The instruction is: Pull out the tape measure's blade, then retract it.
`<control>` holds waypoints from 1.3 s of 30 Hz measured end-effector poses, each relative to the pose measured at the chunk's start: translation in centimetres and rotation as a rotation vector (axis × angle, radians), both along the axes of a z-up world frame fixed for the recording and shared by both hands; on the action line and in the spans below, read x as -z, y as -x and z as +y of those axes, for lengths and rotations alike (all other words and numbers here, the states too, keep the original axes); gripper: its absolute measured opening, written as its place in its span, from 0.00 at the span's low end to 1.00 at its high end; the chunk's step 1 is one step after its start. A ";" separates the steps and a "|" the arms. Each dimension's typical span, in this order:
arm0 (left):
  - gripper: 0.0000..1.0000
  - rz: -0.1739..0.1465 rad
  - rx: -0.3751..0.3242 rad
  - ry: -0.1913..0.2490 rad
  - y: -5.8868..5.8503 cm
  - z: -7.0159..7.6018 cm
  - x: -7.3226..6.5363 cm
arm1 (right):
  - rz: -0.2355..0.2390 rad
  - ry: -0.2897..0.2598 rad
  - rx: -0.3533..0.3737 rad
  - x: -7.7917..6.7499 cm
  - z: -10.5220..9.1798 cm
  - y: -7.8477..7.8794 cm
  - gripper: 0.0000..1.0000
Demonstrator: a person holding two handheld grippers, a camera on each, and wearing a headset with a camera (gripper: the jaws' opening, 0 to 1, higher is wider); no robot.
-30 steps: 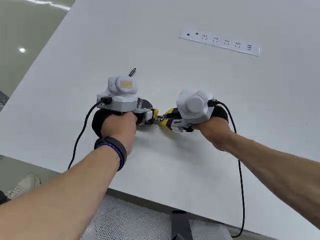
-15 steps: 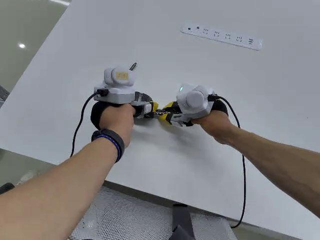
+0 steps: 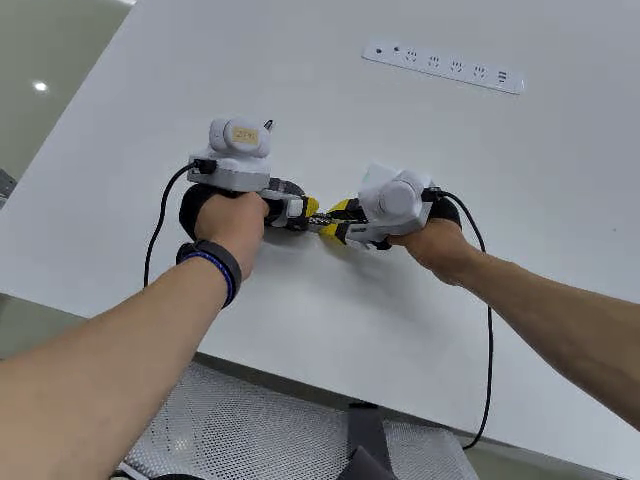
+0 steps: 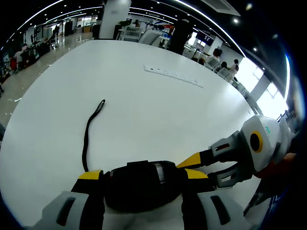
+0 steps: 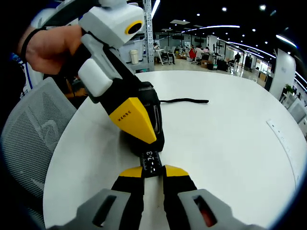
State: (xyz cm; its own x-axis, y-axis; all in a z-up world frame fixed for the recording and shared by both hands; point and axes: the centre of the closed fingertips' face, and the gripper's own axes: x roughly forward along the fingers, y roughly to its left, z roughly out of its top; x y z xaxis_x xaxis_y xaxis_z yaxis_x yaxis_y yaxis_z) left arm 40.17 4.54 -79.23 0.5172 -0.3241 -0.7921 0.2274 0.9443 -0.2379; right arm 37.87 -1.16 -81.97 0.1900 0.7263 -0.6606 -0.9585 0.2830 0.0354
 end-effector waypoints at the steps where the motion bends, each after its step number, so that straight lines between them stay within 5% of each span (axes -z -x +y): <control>1: 0.62 -0.002 -0.001 0.001 0.0 0.0 0.0 | 0.005 0.005 0.001 0.0 0.1 0.0 0.13; 39: 0.60 0.012 -0.022 0.049 -0.1 -0.2 -0.2 | 0.022 0.079 -0.028 0.8 1.4 -0.5 0.12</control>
State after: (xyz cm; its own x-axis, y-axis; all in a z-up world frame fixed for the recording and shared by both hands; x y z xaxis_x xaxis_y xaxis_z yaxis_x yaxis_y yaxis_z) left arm 40.25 4.35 -79.08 0.5155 -0.3510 -0.7817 0.2032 0.9363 -0.2865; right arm 38.41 0.20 -82.72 0.1554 0.6764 -0.7199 -0.9652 0.2590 0.0350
